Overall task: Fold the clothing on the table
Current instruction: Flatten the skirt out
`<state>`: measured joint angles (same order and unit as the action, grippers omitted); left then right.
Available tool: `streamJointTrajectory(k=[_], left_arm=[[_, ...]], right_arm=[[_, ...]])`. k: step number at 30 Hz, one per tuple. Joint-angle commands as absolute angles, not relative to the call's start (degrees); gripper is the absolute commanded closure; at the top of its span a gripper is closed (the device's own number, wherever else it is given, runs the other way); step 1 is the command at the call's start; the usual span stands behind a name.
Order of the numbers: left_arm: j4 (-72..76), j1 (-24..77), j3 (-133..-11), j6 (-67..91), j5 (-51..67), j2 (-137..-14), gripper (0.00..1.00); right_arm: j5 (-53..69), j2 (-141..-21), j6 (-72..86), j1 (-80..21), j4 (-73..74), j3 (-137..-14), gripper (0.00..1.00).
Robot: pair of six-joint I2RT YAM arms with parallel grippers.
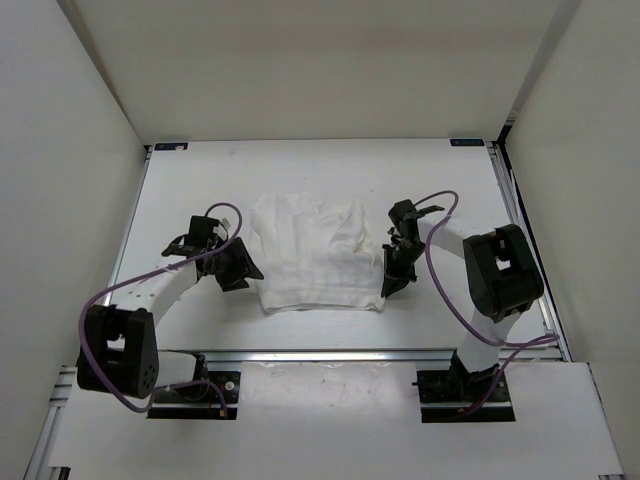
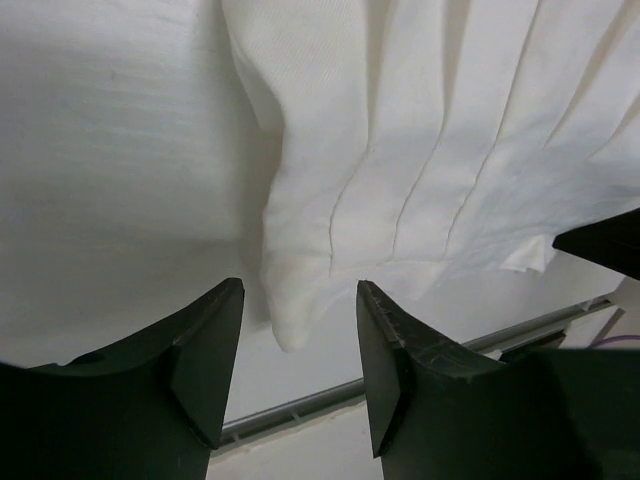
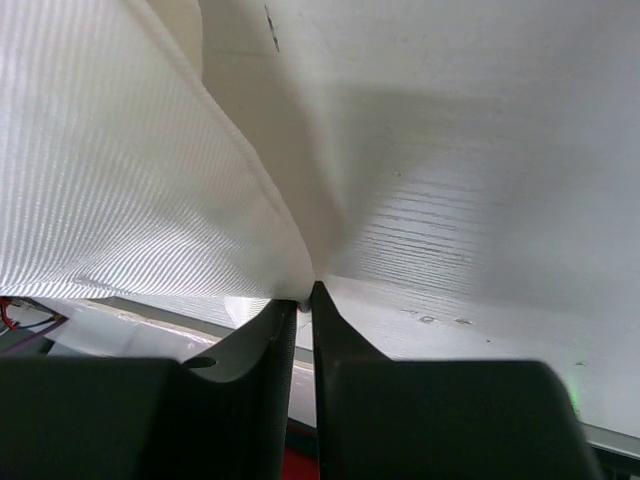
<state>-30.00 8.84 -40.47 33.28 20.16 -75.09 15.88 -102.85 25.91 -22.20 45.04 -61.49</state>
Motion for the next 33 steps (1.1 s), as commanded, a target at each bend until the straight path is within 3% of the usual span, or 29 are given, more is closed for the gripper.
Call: streamJointTrajectory(k=[1, 9, 14, 21, 24, 26, 32, 33], left_arm=[[-31.6, 10.0, -38.1, 37.8, 21.3, -72.6, 0.40], [-30.2, 12.8, -32.8, 41.1, 21.5, -71.7, 0.43], [-22.1, 11.6, -28.3, 45.8, 24.5, -73.2, 0.45], [-18.5, 10.7, -29.6, 47.1, 25.0, -75.8, 0.47], [-15.4, 11.2, -28.7, 47.5, 25.0, -77.1, 0.62], [-15.0, 12.2, -28.5, 47.5, 24.2, -77.9, 1.00], [-17.2, 13.3, -30.2, 44.9, 23.6, -78.1, 1.00], [-17.7, 13.4, -30.6, 44.8, 23.4, -78.3, 1.00]], right_arm=[[14.2, -103.9, 24.5, -22.4, 47.3, -64.0, 0.86], [14.0, -103.6, 24.7, -22.0, 47.6, -63.7, 0.86], [14.4, -103.4, 25.7, -22.9, 47.1, -63.4, 0.86], [15.8, -102.1, 26.3, -24.3, 46.3, -61.0, 0.86], [16.0, -101.4, 26.4, -25.0, 46.8, -60.2, 0.86], [15.9, -100.6, 26.6, -24.7, 47.0, -60.1, 0.84], [17.6, -95.8, 29.3, -23.8, 46.9, -58.9, 0.65], [18.5, -95.4, 29.8, -23.5, 46.5, -58.5, 0.66]])
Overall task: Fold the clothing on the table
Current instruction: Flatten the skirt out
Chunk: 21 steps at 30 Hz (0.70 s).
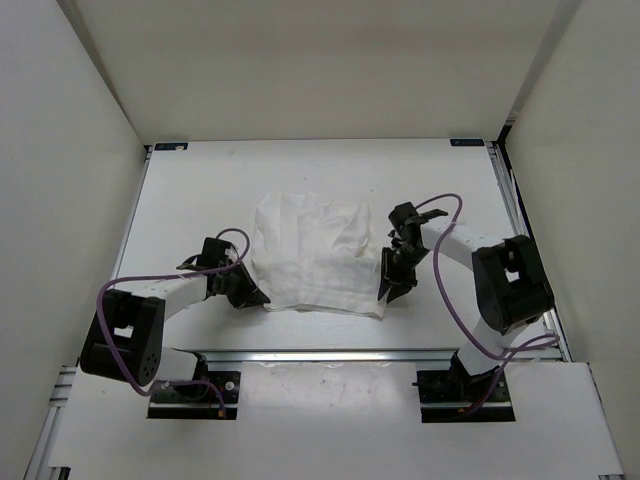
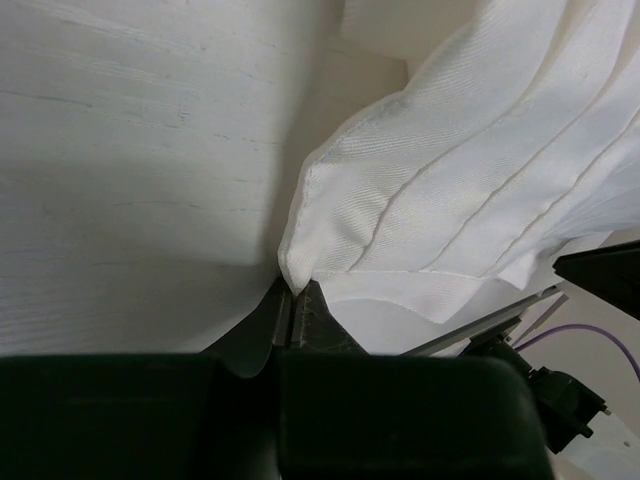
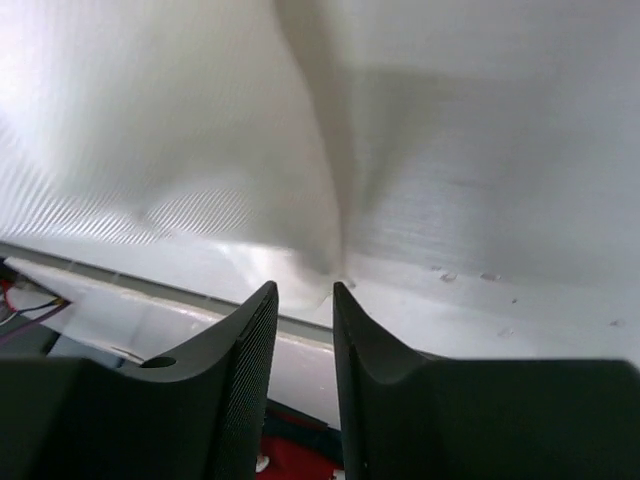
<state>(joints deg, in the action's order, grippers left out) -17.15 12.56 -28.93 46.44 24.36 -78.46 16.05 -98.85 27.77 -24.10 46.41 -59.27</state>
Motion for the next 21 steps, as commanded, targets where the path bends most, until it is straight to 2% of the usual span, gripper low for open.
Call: streamJointTrajectory(k=[1, 21], left_arm=[[-17.8, 13.4, -30.8, 44.7, 23.8, -78.4, 1.00], [-20.5, 13.0, -31.6, 41.6, 23.8, -79.5, 1.00]], right_arm=[[19.1, -94.7, 30.7, -23.2, 46.5, -58.1, 0.65], [18.6, -99.0, 35.8, -26.2, 37.4, -50.8, 0.63]])
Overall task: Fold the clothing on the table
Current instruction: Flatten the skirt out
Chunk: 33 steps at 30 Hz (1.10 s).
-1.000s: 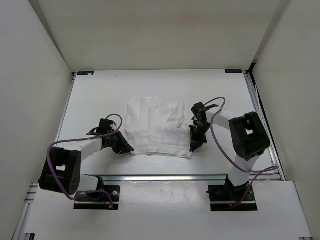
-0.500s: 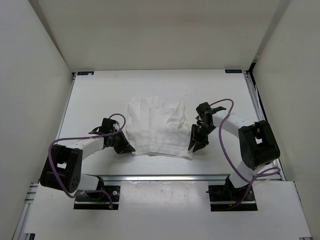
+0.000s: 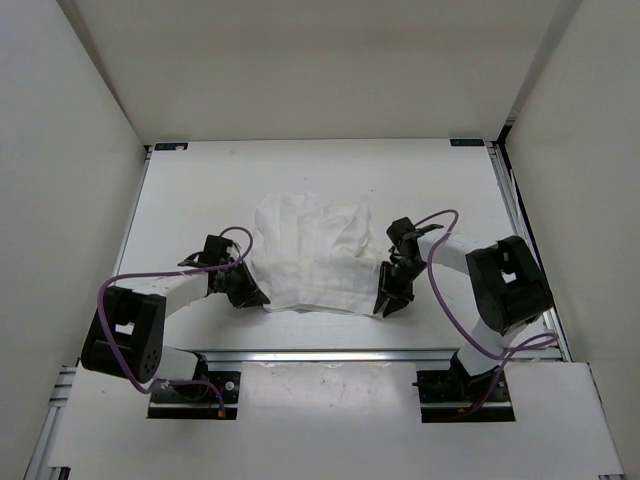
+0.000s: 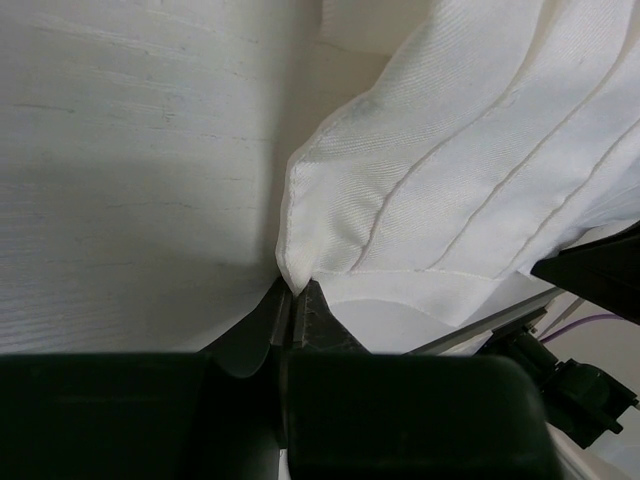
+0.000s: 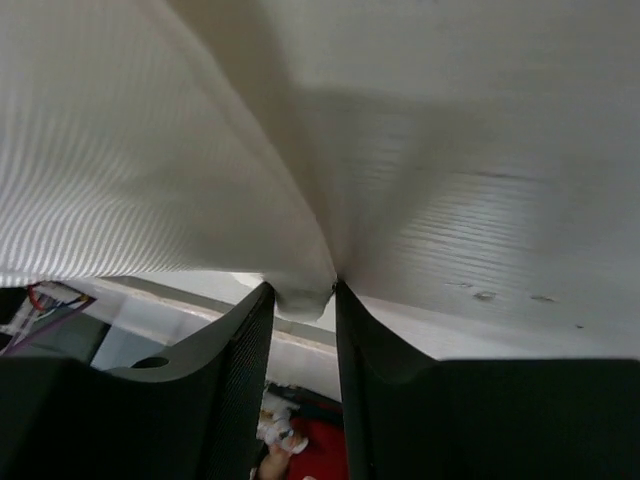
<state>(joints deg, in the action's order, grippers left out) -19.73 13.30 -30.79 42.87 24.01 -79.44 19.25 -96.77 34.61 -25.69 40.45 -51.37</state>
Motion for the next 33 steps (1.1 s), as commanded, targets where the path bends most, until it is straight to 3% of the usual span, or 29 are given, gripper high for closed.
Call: streamJointTrajectory(k=[1, 4, 6, 8, 9, 14, 18, 21, 23, 26, 29, 33], left_arm=[[-20.7, 12.9, -31.3, 41.4, 23.7, -79.8, 1.00], [-21.1, 12.1, -31.6, 40.7, 23.6, -79.6, 1.00], [-21.4, 12.4, -31.6, 40.3, 23.6, -79.5, 1.00], [-21.8, 12.0, -31.6, 40.3, 23.6, -78.8, 1.00], [-21.4, 12.0, -31.3, 40.4, 23.6, -79.1, 1.00], [-23.2, 10.2, -34.9, 36.6, 26.1, -78.1, 1.00], [-23.6, 9.1, -46.0, 32.0, 33.5, -78.9, 1.00], [-22.9, 10.0, -58.7, 31.1, 34.7, -83.2, 1.00], [-23.4, 10.4, -69.0, 31.6, 35.1, -88.8, 1.00], [-25.2, 10.3, -94.5, 34.1, 36.1, -97.8, 1.00], [-26.4, 9.5, -110.7, 34.4, 36.5, -102.0, 1.00], [-23.6, 5.8, -107.4, 34.5, 40.8, -96.7, 1.00]], right_arm=[[17.8, -99.7, 35.6, -26.7, 37.1, -50.6, 0.63], [15.5, -101.2, 35.4, -27.7, 36.7, -50.6, 0.65], [14.1, -101.0, 35.1, -27.9, 37.0, -50.0, 0.72], [12.1, -99.9, 34.9, -27.9, 37.5, -49.8, 0.96], [10.6, -99.3, 34.5, -27.9, 38.6, -50.1, 1.00], [5.0, -92.4, 32.6, -25.0, 45.1, -53.6, 1.00], [8.2, -86.7, 29.0, -19.1, 46.8, -60.5, 1.00], [11.0, -87.9, 25.8, -13.9, 47.2, -72.1, 1.00], [10.4, -93.2, 23.6, -11.2, 48.4, -82.0, 1.00], [7.4, -102.8, 18.9, -10.5, 53.4, -110.5, 1.00], [4.6, -108.7, 17.7, -10.6, 57.6, -130.8, 1.00], [4.8, -100.1, 15.6, -12.9, 48.3, -125.0, 1.00]])
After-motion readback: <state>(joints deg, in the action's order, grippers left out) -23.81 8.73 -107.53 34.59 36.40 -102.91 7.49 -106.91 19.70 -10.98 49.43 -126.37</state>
